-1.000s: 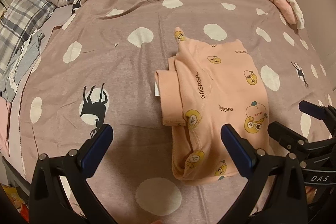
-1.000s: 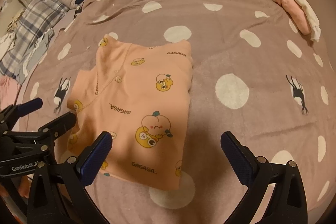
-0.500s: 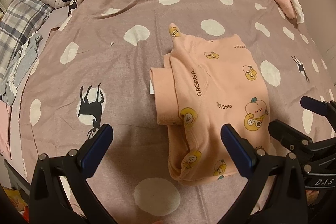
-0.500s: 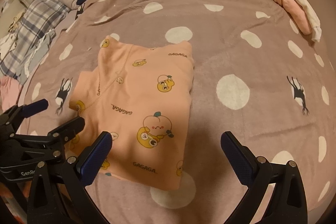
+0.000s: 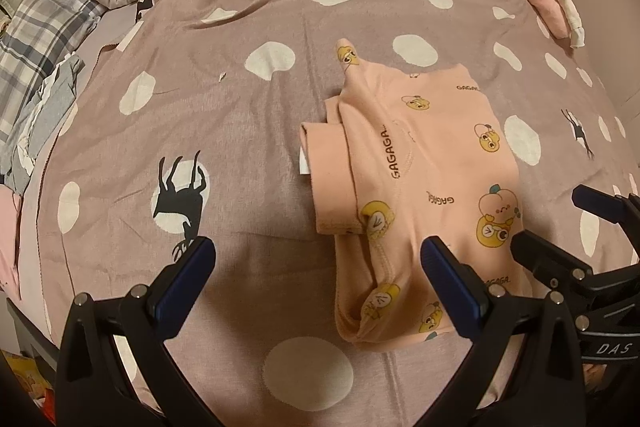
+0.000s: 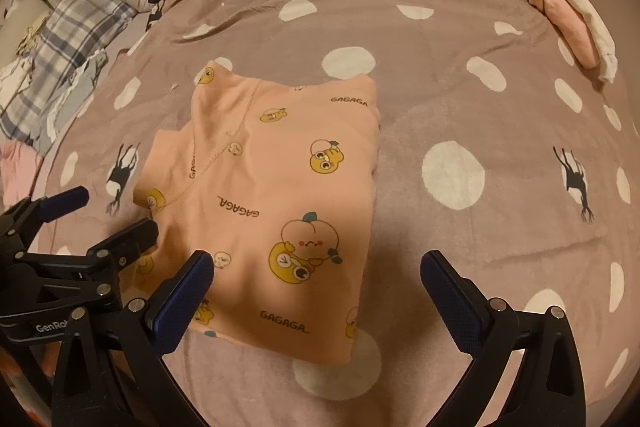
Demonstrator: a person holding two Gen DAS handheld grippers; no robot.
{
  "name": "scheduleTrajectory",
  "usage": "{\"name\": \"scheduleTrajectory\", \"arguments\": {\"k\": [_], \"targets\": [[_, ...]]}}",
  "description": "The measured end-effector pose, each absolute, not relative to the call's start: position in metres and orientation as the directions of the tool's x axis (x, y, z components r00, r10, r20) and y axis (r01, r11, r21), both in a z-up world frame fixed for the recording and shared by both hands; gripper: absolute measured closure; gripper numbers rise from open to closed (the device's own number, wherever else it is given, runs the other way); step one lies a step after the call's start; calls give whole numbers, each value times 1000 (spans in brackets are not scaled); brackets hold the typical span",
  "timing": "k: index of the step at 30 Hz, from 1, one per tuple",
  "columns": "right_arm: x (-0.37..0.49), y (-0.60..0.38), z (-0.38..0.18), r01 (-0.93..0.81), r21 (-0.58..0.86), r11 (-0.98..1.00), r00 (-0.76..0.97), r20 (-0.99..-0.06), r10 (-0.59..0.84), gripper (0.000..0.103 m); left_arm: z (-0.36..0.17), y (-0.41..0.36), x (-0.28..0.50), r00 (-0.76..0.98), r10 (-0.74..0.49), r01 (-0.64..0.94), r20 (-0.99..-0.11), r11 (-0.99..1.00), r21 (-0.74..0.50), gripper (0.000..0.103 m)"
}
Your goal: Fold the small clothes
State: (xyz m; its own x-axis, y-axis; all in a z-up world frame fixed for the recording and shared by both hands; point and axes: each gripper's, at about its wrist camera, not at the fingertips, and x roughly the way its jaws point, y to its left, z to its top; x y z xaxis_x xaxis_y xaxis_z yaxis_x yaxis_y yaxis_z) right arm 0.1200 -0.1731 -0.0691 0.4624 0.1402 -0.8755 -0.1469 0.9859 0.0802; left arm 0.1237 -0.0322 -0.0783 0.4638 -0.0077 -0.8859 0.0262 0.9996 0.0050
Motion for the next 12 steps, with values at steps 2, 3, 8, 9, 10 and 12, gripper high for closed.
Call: {"name": "scheduleTrajectory", "arguments": {"k": [2, 3, 8, 9, 10, 12], "targets": [[120, -171, -69, -152, 80, 985, 462, -876, 142, 1, -79, -32, 124, 466, 0, 28, -885, 999, 15, 0], [120, -170, -69, -155, 79, 985, 462, -875, 143, 1, -79, -32, 123, 465, 4, 29, -885, 999, 19, 0], [120, -168, -70, -157, 76, 985, 461, -876, 141, 1, -80, -30, 122, 474, 11, 28, -880, 999, 28, 0], [120, -168, -70, -157, 76, 985, 460, -877, 141, 1, -79, -29, 122, 478, 13, 27, -878, 999, 29, 0], [120, -168, -70, -157, 75, 985, 459, -877, 140, 1, -78, -29, 121, 484, 15, 25, -875, 999, 32, 0], [120, -167, -70, -155, 72, 985, 460, -877, 136, 1, -78, -28, 121, 483, 13, 25, -876, 999, 29, 0]]}}
